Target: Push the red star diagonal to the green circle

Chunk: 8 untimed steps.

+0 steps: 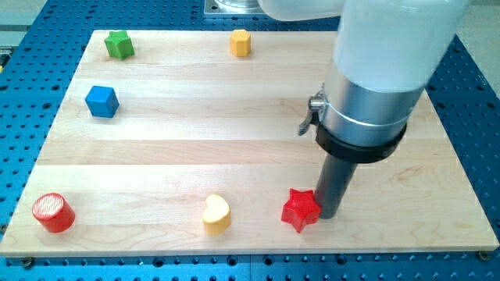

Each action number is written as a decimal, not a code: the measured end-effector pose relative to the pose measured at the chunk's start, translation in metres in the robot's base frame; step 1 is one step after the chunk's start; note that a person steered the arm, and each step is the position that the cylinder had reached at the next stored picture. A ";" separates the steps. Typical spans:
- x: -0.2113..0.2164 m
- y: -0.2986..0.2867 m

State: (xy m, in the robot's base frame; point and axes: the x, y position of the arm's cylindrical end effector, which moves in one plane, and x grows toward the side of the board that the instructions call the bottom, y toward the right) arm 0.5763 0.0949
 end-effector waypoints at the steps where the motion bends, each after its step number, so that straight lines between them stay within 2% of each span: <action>1: 0.003 0.009; 2: -0.017 -0.008; 3: 0.009 0.019; 4: 0.039 -0.012; 5: 0.031 -0.066; 6: -0.018 -0.071; 8: 0.014 -0.060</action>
State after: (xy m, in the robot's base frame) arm 0.5905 0.0346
